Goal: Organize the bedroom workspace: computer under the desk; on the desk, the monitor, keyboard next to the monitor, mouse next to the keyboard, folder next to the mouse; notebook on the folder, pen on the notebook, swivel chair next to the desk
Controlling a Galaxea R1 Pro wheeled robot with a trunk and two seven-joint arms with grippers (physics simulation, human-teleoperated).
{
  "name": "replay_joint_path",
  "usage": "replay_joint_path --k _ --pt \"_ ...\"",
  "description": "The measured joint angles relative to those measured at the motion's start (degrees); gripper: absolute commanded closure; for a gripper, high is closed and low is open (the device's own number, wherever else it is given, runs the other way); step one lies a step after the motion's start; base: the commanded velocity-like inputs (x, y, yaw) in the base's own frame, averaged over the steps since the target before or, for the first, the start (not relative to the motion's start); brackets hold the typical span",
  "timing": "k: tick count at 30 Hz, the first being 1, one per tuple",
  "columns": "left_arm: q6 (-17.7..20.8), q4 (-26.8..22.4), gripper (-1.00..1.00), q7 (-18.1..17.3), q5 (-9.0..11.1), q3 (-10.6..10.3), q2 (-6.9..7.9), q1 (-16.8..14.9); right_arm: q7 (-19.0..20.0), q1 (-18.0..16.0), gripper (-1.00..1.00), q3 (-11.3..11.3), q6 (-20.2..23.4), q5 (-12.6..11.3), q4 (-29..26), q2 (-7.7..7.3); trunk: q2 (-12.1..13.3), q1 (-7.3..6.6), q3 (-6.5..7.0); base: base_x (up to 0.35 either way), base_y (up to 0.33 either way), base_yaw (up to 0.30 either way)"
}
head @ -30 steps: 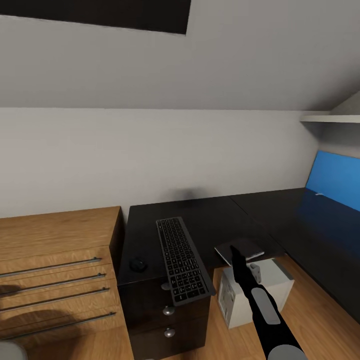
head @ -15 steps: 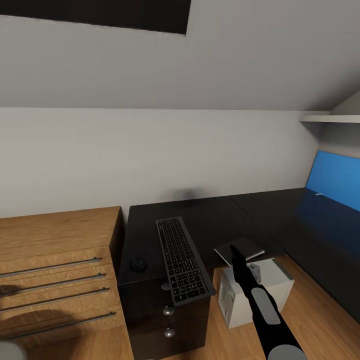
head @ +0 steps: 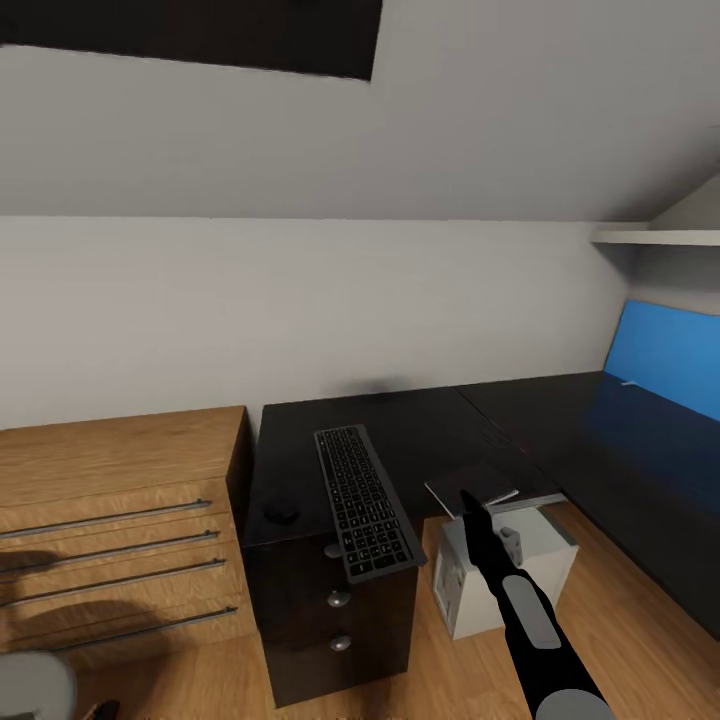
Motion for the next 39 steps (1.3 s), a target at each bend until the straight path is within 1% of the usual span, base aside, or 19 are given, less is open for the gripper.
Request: replay_joint_path --k 8,18,25,29,30,31,32,33,36,39 --pt "0.0 0.0 -1.0 0.0 0.01 0.01 0.0 0.0 0.04 0.0 -1.0 0.0 0.0 0.06 0.0 0.0 0.0 -0.02 0.0 -0.059 -0.009 0.0" --pt "0.0 0.0 -1.0 -0.01 0.0 0.03 0.0 0.0 0.06 0.0 -1.0 -0.01 0.0 0.14 -0.01 0.01 0.0 0.0 0.0 -0.17 -0.124 0.0" --pt "0.02 0.06 -1.0 0.09 0.03 0.07 0.04 0.0 0.09 0.0 -1.0 -0.05 -0.2 0.28 0.07 -0.08 0.0 -0.02 0.0 -0.043 -0.032 0.0" --pt "0.13 1.25 -1.0 0.2 0.08 0.31 0.07 0.0 0.11 0.02 -1.0 -0.05 -0.31 0.36 0.22 -0.83 1.59 -0.89 0.71 -0.005 -0.003 0.0" --pt "0.17 1.71 -1.0 0.22 0.09 0.75 0.11 0.0 0.09 0.03 -1.0 -0.03 -0.37 0.39 0.65 -1.43 1.99 -1.11 0.89 -0.002 -0.002 0.0" --pt "0.2 1.9 -1.0 0.21 0.09 1.02 0.1 0.0 0.09 0.04 -1.0 0.0 -0.4 0.42 1.03 -1.73 2.39 -1.33 1.07 -0.002 -0.002 0.0" --pt "0.2 1.91 -1.0 0.21 0.09 1.03 0.1 0.0 0.09 0.04 -1.0 0.0 -0.41 0.42 1.04 -1.73 2.79 -1.55 1.25 -0.001 -0.001 0.0" --pt "0.28 2.18 -1.0 0.19 0.09 1.59 0.1 0.0 0.08 0.06 -1.0 0.03 -0.45 0.48 2.08 -2.22 3.19 -1.77 1.43 -0.001 -0.001 0.0" --pt "0.45 2.62 -1.0 0.2 0.11 2.23 0.09 0.0 0.11 0.05 -1.0 0.13 -0.57 0.67 4.11 -2.76 4.4 -2.43 1.97 0.0 0.0 0.0" --pt "0.56 3.71 -1.0 0.22 0.12 2.64 0.09 0.0 0.11 0.07 -1.0 0.33 -1.38 2.37 6.68 -3.16 5.6 -3.09 2.51 0.0 0.0 0.0"
